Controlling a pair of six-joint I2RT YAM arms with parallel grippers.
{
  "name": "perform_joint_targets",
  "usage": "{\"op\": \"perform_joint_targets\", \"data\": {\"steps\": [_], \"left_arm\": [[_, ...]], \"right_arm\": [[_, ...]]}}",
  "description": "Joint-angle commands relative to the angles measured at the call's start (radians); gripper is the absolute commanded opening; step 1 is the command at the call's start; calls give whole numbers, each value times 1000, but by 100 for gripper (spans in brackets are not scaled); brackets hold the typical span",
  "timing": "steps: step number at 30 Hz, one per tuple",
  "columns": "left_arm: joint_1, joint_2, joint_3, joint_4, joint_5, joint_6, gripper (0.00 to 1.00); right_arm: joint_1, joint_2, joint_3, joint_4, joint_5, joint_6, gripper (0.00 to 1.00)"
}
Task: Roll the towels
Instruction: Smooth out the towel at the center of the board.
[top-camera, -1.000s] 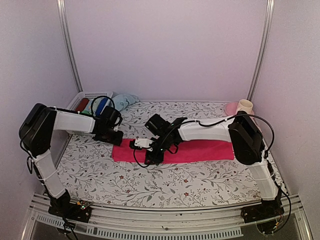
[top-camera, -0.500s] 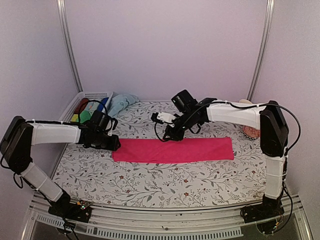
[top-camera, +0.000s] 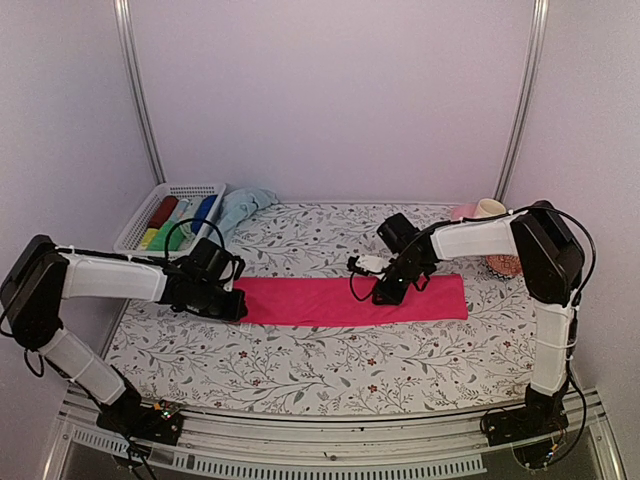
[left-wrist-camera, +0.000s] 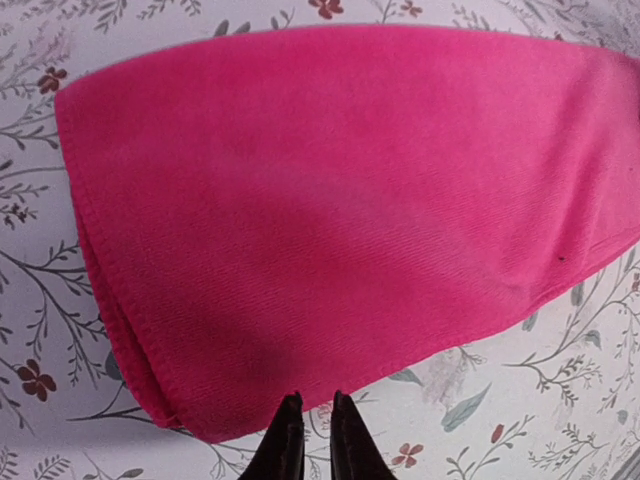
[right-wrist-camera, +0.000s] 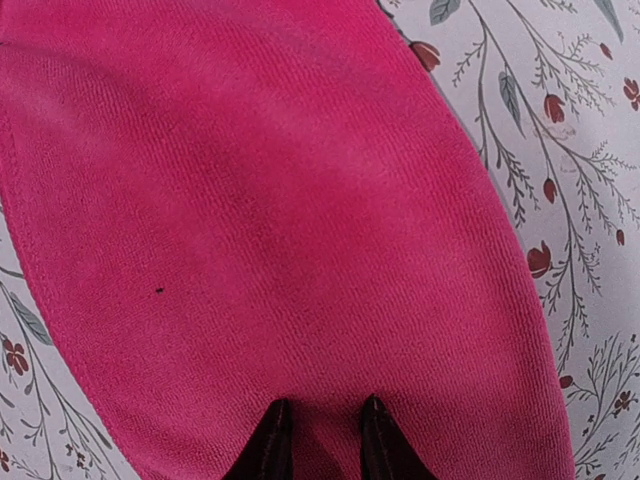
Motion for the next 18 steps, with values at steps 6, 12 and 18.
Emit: {"op": "perform_joint_targets", "data": {"steps": [6,12,18], "left_arm": [[-9,107,76,-137,-162,31,6],[7,103,83,-207,-225,43,0],[30,111,68,-229,-224,61,0]], "right_arm": [[-17,-1,-51,7,32,-21,27],[-22,-1,-53,2,32,-31,28],[-22,-1,-57,0,35,-37,29]]}}
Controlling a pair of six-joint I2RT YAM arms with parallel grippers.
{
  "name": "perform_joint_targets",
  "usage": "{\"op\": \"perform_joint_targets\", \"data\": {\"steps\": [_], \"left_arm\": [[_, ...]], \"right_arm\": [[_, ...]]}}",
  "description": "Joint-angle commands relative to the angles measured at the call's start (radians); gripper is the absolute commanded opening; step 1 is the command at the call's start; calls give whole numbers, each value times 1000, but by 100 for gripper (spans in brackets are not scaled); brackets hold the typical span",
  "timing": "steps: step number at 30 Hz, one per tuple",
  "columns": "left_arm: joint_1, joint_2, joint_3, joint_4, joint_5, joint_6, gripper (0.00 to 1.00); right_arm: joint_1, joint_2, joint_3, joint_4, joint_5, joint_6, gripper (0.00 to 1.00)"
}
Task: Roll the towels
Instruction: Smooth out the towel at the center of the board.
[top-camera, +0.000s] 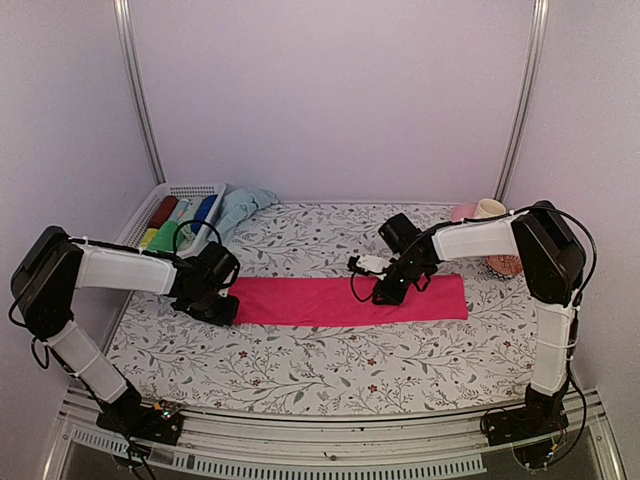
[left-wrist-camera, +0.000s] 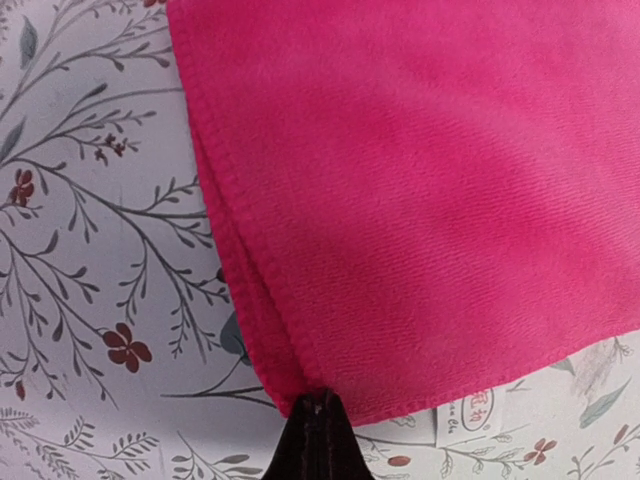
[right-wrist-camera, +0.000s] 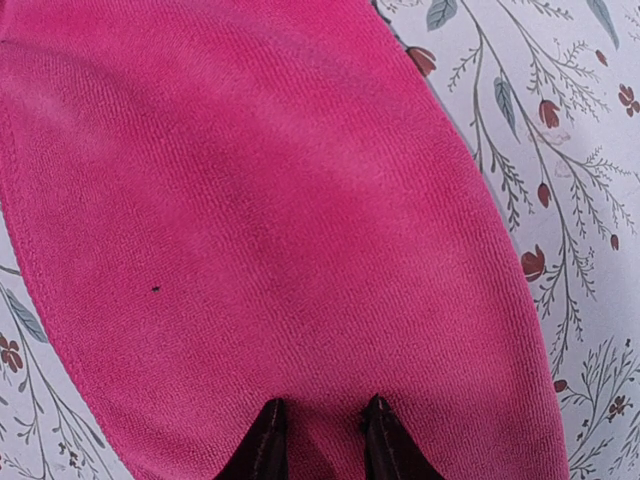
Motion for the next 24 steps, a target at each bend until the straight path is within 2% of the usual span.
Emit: {"op": "perform_joint_targets", "data": {"steps": [1,9,13,15,20,24], "left_arm": [[20,17,2,-45,-31,26,0],[32,60,36,-89,-102,47,0],[42,-44,39,-77,-106,18,0],[42,-103,47,-83,-100,8,5],[42,-214,37,-38,17,-22,15],[43,-196,11,19,110,-44,20]], "right_arm": [[-12,6,-34,-34,40,-15,29],[-14,3,-36,-35,41,-16,30],[-14,4,-35,-34,42,-17,32],[-13,3,-34,-35,40,-15,32],[-14,0,-31,-35,39,-15,34],[-14,-4,-31,-34,38,-14,34]]}}
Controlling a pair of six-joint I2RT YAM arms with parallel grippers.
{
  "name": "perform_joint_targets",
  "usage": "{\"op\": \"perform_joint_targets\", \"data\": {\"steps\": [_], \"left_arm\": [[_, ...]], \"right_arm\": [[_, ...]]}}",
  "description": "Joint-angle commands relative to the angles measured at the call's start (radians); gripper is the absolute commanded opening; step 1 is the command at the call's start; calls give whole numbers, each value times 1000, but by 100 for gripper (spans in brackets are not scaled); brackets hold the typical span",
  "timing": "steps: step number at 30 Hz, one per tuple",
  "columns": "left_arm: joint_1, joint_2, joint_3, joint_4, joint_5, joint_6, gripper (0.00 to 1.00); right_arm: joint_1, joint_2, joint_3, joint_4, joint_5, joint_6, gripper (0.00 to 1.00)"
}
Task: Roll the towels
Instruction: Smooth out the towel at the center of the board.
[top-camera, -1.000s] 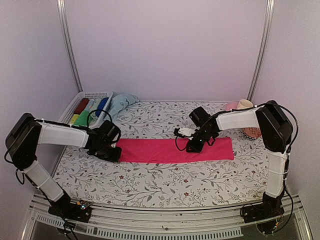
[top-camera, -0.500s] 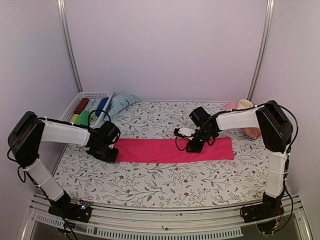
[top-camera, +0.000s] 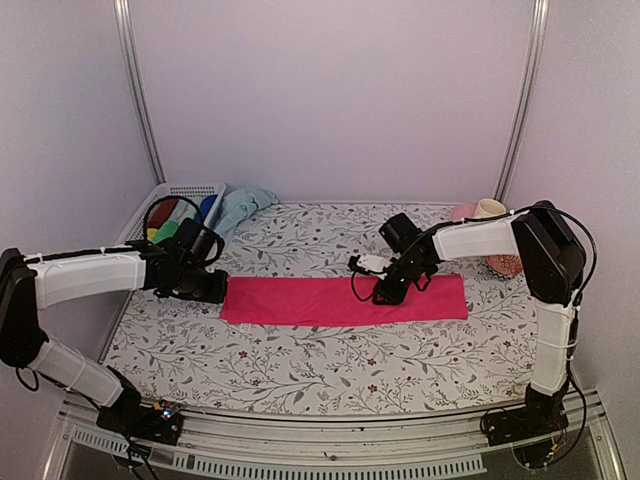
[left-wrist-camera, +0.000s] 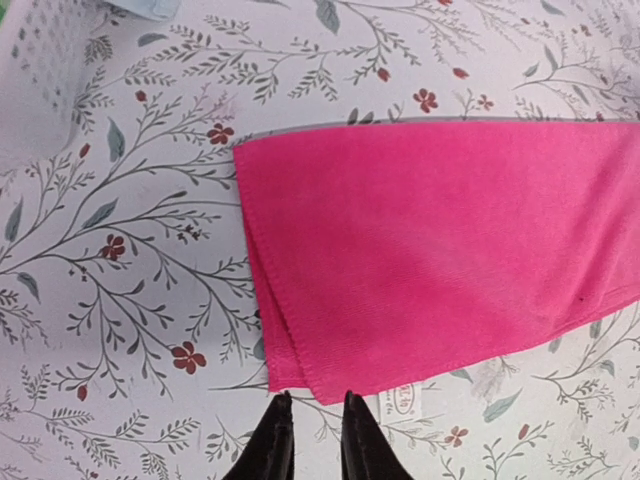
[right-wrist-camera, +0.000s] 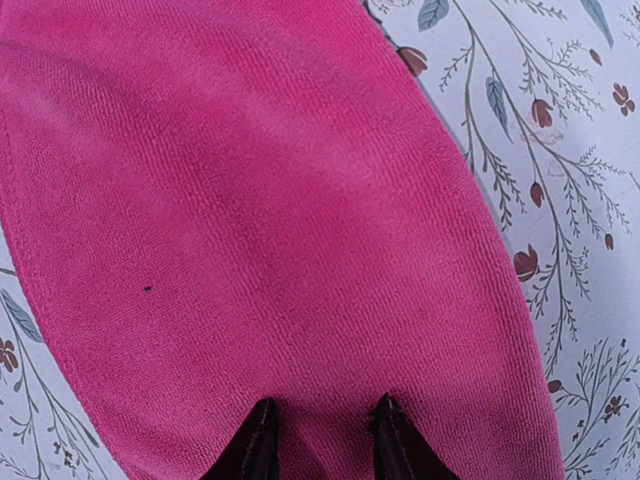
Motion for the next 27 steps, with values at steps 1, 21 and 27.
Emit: {"op": "perform_joint_targets", "data": {"steps": [1,21,27], "left_arm": [[9,30,-25,71,126,-36,21],[88,156,-111,199,210,-40,27],[111,173,-126,230,241,-33,26]], "right_arm": [[-9,-3,-29,-41,37,-9,35],[-10,-3,-31,-45,11,-6,35],[-10,2,-29,-45,8,-6,35]]}}
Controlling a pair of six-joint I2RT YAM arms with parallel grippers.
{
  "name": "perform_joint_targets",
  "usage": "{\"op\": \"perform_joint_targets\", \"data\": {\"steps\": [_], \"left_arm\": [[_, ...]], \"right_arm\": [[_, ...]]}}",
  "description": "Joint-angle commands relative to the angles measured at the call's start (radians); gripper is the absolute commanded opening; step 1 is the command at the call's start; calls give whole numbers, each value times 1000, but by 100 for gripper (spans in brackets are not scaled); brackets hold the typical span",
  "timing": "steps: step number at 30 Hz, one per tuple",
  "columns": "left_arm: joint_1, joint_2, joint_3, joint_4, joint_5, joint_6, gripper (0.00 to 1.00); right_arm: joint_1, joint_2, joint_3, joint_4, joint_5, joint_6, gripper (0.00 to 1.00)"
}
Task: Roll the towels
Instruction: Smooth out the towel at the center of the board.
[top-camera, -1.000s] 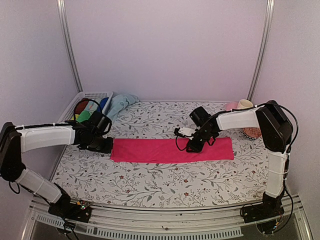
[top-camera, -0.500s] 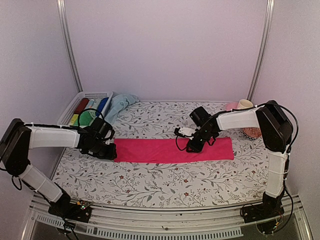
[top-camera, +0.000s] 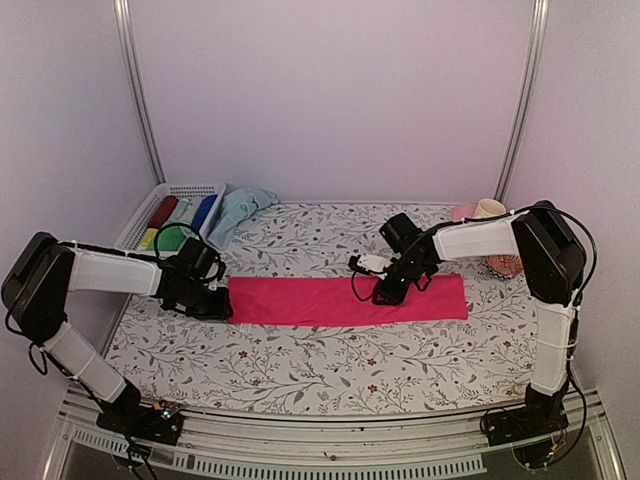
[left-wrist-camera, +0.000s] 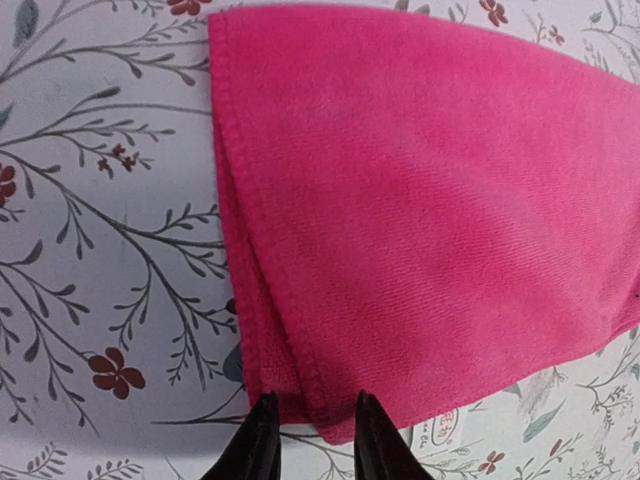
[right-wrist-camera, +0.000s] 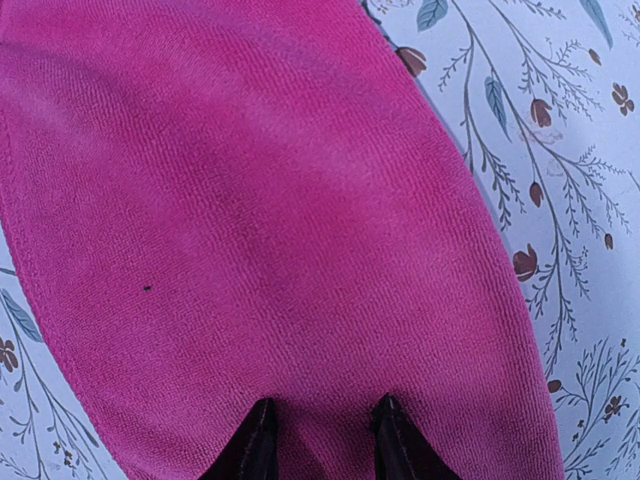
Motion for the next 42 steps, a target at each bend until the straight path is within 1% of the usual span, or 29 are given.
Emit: {"op": "perform_joint_targets", "data": {"steps": [1,8,13,17,20,22,25,32,42], "left_arm": [[24,18,-22,51,42,9,26],[32,27,-40,80,82,6,21],[32,31,-46,88,89,2,14],[33,37,-46,89,89,0,10],[32,30,-45,83,73,-2,6],[32,19,-38,70,59,0,5],[32,1,-21,43,26,7,1],[33,-20,22,-2,16,21,0],[32,-26,42,-42,-2,37,0]], "right_arm": [[-8,3,-27,-46,11,-5,35],[-8,5,-28,-47,11,-5,35],[-9,5,-27,-47,11,-6,34],[-9,5,-26,-47,10,-6,34],[-7,7,-27,-48,9,-6,34],[-8,9,-28,-47,9,-6,34],[-9,13,-27,-47,11,-6,34],[-9,24,-26,-48,22,-5,34],[-9,28,-26,-48,21,-5,34]]}}
